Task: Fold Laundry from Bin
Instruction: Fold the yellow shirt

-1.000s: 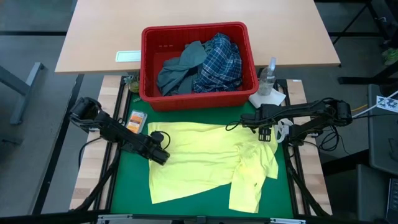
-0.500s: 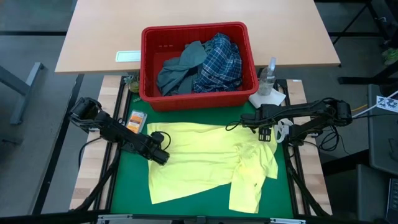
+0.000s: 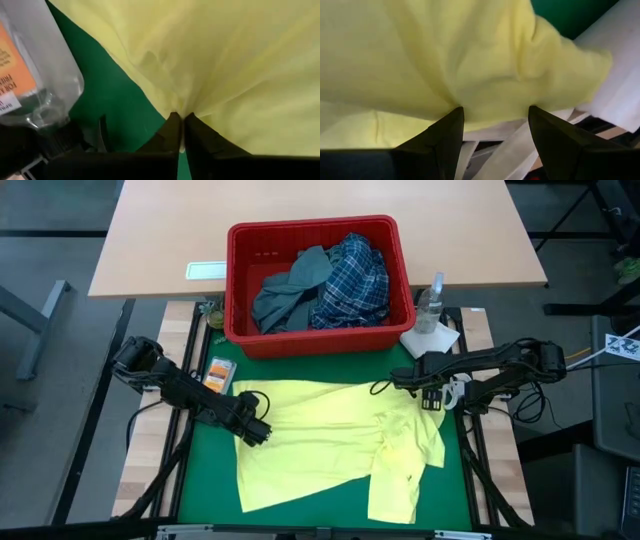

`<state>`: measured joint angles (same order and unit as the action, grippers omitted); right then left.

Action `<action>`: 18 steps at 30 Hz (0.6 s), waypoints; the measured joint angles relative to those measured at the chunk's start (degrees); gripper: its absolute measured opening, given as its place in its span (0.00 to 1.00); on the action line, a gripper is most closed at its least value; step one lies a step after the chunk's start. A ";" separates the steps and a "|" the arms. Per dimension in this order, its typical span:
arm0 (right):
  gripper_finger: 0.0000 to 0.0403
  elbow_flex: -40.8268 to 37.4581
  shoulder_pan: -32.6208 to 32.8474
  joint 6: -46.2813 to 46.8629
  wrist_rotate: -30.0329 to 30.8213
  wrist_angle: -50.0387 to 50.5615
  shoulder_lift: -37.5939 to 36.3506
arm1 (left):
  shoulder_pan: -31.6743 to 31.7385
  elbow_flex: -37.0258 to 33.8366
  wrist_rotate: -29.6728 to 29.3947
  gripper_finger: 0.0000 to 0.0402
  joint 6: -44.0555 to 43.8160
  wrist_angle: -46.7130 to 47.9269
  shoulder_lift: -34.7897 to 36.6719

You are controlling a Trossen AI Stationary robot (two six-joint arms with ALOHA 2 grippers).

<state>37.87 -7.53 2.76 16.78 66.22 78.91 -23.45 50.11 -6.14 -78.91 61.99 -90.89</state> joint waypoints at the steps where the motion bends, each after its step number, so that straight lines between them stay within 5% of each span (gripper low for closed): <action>1: 0.56 -0.01 0.00 -0.01 -0.32 -0.02 0.00 | -0.07 0.00 0.33 0.05 0.09 -0.08 0.00; 18: 0.56 -0.02 0.02 -3.01 -3.03 0.22 0.00 | -0.25 0.54 5.64 0.29 1.60 0.07 0.00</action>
<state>37.85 -7.51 -0.24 13.75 66.45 78.91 -23.69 50.64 -0.50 -77.32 62.06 -90.89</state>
